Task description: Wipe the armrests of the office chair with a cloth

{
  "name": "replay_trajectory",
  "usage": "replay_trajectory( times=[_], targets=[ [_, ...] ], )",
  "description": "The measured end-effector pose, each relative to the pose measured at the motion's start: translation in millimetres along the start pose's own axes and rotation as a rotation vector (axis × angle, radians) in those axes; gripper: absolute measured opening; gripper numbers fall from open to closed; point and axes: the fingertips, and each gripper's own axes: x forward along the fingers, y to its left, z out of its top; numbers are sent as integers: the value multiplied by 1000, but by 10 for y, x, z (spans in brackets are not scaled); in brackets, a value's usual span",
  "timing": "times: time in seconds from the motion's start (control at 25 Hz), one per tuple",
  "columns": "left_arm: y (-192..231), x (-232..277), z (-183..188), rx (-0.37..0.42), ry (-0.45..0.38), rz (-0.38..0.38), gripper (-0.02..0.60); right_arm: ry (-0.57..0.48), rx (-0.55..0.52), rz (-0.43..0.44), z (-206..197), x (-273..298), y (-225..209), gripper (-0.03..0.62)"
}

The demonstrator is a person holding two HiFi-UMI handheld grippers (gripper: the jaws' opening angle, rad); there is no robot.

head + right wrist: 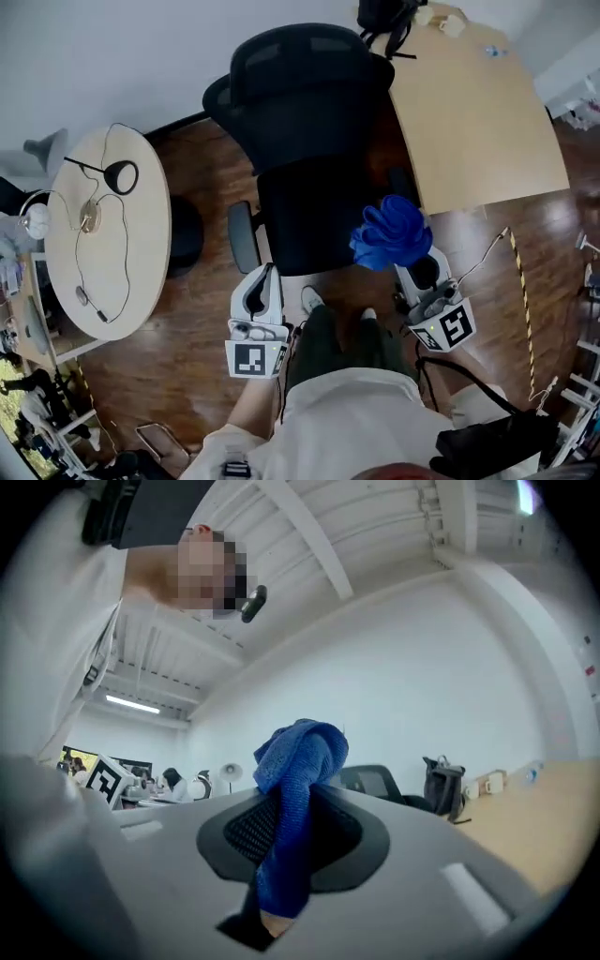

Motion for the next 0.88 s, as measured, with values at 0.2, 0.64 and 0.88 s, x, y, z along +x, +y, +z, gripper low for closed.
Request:
replay_trajectory(
  times=[0.2, 0.64, 0.88],
  targets=[
    [-462, -376, 920, 73, -123, -29, 2, -106, 36, 5, 847, -401, 250, 77],
    [-2014, -2124, 1166, 69, -126, 37, 1, -154, -35, 37, 1634, -2697, 848, 77],
    [-2343, -2677, 1325, 96, -143, 38, 1, -142, 13, 8, 1643, -3197, 1062, 77]
  ],
)
